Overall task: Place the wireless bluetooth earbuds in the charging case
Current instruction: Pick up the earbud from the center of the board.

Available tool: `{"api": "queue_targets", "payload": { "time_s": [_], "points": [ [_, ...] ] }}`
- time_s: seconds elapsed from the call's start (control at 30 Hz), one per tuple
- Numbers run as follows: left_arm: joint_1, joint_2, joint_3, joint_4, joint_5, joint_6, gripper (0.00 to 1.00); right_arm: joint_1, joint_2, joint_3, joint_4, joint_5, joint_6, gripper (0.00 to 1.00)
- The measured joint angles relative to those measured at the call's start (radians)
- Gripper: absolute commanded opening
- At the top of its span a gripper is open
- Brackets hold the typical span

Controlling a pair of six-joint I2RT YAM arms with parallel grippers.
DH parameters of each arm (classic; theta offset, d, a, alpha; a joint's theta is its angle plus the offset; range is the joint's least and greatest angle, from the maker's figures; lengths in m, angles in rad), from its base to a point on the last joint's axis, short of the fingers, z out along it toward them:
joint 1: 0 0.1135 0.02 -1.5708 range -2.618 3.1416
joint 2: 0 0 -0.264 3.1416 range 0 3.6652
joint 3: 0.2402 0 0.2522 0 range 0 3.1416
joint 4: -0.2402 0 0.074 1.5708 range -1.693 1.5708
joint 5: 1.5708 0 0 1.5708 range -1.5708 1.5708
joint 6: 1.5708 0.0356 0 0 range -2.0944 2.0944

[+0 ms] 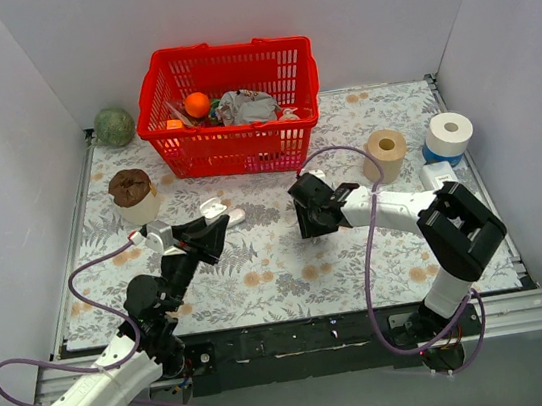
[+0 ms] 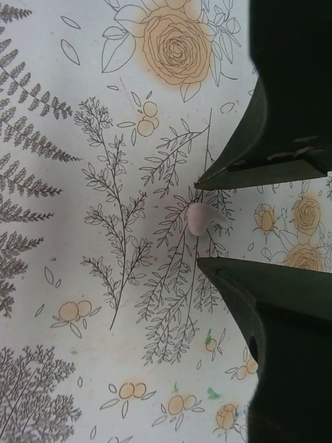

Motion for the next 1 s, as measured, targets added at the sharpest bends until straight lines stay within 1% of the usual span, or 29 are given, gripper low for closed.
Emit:
{"api": "queue_targets", "payload": {
  "time_s": [0.17, 0.67, 0.7, 0.77, 0.8, 0.87, 0.9, 0.97, 1.0],
  "points": [
    [0.000, 0.002, 0.000, 0.000, 0.000, -0.001, 0.00, -0.008, 0.046, 0.001, 0.001, 0.001, 0.030, 0.49],
    [0.000, 0.008, 0.000, 0.000, 0.000, -0.004, 0.00, -0.014, 0.045, -0.006, 0.016, -0.004, 0.072, 0.37],
    [0.000, 0.008, 0.000, 0.000, 0.000, -0.004, 0.00, -0.014, 0.045, -0.006, 0.018, -0.005, 0.072, 0.34],
    [0.000, 0.008, 0.000, 0.000, 0.000, -0.004, 0.00, -0.014, 0.043, -0.012, 0.026, -0.005, 0.073, 0.32],
    [0.000, 0.008, 0.000, 0.000, 0.000, -0.004, 0.00, -0.014, 0.043, -0.013, 0.029, -0.005, 0.074, 0.28],
    [0.000, 0.008, 0.000, 0.000, 0.000, -0.005, 0.00, -0.014, 0.042, -0.017, 0.035, -0.005, 0.079, 0.25],
    [0.000, 0.008, 0.000, 0.000, 0.000, -0.005, 0.00, -0.014, 0.040, -0.021, 0.040, -0.005, 0.084, 0.22],
    [0.000, 0.008, 0.000, 0.000, 0.000, -0.006, 0.00, -0.015, 0.034, -0.029, 0.050, -0.006, 0.088, 0.19],
    [0.000, 0.008, 0.000, 0.000, 0.000, -0.007, 0.00, -0.016, 0.032, -0.032, 0.053, -0.007, 0.090, 0.13]
  ]
}}
